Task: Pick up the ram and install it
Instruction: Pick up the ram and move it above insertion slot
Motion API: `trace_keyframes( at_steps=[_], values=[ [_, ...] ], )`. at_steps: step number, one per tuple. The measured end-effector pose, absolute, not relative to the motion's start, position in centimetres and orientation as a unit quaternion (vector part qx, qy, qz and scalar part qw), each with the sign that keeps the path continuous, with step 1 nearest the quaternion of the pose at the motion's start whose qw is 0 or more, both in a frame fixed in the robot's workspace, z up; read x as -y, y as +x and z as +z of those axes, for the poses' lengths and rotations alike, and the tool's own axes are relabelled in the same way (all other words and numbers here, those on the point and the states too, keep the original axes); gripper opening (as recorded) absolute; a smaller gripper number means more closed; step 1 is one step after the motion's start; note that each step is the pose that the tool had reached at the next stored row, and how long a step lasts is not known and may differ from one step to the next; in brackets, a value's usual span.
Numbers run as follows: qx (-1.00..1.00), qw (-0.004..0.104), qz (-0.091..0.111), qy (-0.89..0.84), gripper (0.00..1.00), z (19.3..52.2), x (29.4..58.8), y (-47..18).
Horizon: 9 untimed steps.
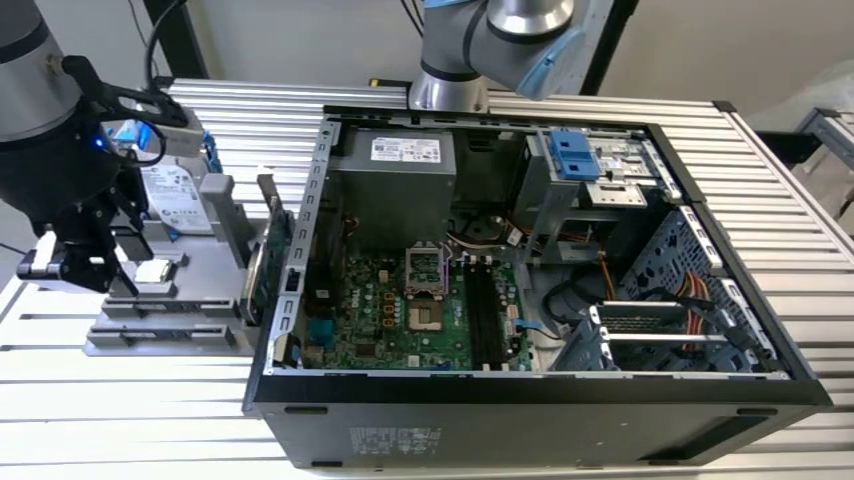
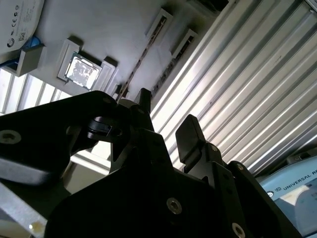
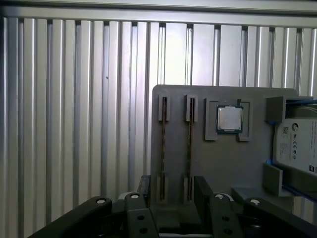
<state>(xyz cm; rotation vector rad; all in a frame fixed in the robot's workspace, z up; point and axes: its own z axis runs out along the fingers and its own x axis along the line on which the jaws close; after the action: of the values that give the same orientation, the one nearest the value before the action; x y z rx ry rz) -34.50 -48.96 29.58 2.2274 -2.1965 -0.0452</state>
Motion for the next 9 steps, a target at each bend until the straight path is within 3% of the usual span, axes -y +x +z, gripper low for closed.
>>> trace_keyframes(
  at_steps=[9],
  values=[
    [0.702,0.007,-0.014,0.712,1.0,28.55,49.26,-34.5]
  ],
)
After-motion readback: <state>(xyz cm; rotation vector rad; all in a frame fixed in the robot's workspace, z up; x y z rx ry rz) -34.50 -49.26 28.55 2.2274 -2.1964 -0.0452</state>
